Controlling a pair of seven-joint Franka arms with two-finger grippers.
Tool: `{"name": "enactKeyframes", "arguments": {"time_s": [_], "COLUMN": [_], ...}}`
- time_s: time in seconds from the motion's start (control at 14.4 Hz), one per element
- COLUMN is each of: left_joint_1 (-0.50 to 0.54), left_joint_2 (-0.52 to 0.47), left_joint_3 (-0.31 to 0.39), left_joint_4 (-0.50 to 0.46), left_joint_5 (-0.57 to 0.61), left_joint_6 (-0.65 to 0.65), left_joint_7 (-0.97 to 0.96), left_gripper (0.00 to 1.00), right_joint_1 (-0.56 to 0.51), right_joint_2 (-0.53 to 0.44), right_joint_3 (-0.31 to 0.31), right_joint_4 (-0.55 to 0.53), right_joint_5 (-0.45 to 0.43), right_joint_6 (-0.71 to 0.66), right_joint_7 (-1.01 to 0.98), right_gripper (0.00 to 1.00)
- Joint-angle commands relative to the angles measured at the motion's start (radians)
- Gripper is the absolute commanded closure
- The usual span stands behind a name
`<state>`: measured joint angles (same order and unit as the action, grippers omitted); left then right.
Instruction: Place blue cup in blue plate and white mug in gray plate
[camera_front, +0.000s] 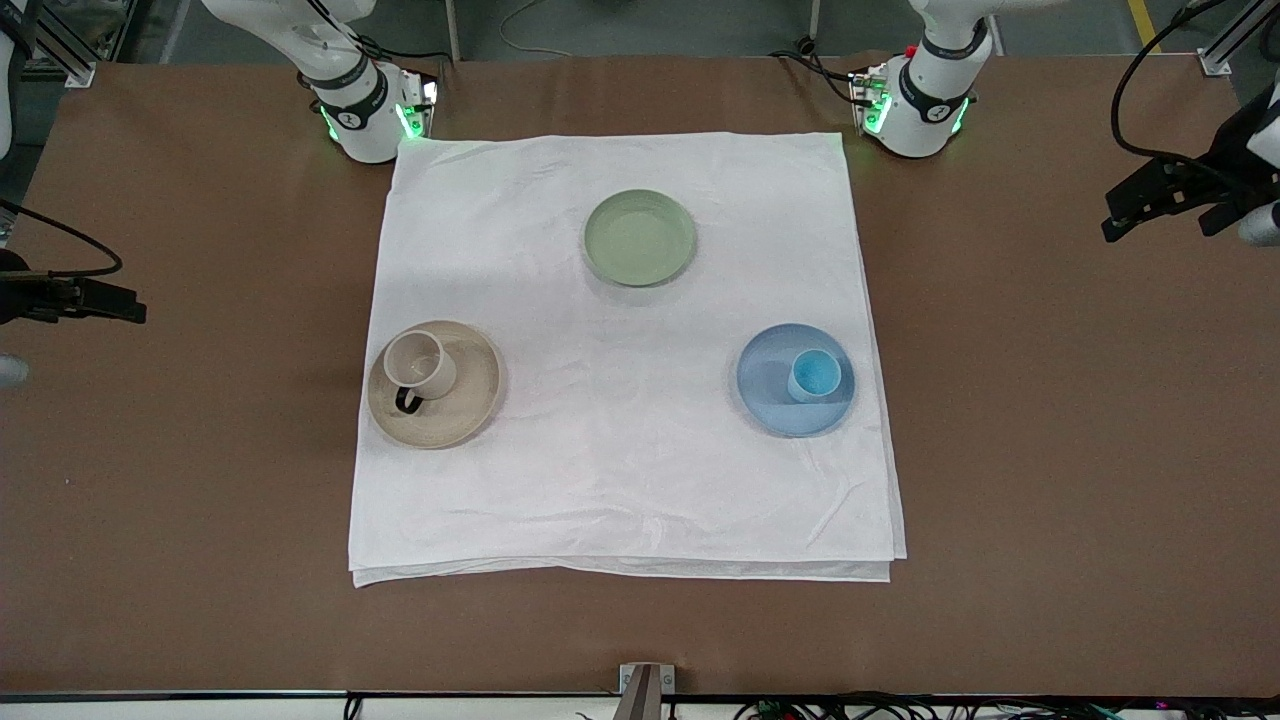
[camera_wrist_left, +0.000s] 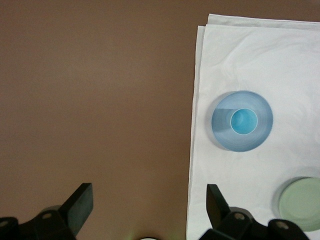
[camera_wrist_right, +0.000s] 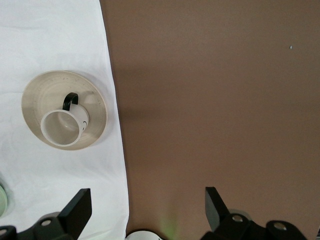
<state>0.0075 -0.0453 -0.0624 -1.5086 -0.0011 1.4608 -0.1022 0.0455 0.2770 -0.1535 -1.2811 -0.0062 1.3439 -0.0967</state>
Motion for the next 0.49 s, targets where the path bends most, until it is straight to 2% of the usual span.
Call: {"name": "enactKeyframes", "arguments": {"time_s": [0.0, 0.21, 0.35, 0.42], "left_joint_1": [-0.024, -0.035, -0.031, -0.03], "left_joint_2": [-0.056, -0.057, -0.059, -0.065], "left_joint_3": [0.021, 0.006, -0.007, -0.008], "left_joint_4": [-0.067, -0.065, -0.07, -0.079], "left_joint_5": [-0.02, -0.016, -0.014, -0.013], "left_joint_6": [0.003, -0.01, -0.011, -0.01], "left_joint_7": [0.01, -0.01, -0.011, -0.011], "left_gripper": [0.0, 0.0, 0.0, 0.0], "right_joint_1": [-0.013, -0.021, -0.055, -0.064], "right_joint_2": [-0.047, -0.21, -0.316, -0.349], "right_joint_3": [0.002, 0.008, 0.043, 0.058], "right_joint_4": [-0.03, -0.237, -0.366, -0.395], "right_joint_5": [0.017, 0.018, 0.015, 0.009], "right_joint_6": [-0.003, 0.101, 0.159, 0.164], "right_joint_7": [0.015, 0.015, 0.012, 0.012], "right_gripper": [0.0, 0.0, 0.0, 0.0]}}
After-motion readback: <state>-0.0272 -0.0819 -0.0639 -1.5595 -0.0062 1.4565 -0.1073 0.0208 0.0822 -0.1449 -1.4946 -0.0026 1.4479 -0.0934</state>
